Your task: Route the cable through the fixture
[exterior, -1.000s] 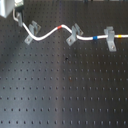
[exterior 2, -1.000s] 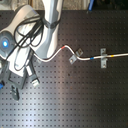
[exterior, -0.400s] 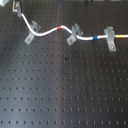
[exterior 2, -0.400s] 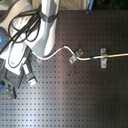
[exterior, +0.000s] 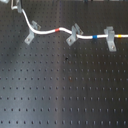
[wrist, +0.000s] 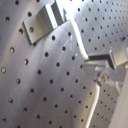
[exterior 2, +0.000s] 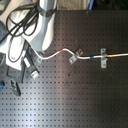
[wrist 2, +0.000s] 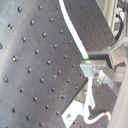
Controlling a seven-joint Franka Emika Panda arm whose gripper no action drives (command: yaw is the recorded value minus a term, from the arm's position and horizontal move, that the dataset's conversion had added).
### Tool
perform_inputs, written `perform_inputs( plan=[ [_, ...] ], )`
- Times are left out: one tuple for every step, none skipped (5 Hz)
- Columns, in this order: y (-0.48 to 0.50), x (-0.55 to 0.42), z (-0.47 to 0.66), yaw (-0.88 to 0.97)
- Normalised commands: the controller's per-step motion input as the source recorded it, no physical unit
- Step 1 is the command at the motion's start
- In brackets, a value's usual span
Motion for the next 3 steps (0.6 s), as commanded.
perform_inputs(
  plan=[
    [-0.118, 0.025, -0.03, -0.20],
    [0.016, 0.076, -0.14, -0.05],
    [0.156, 0.242, -0.21, 0.00]
  ],
)
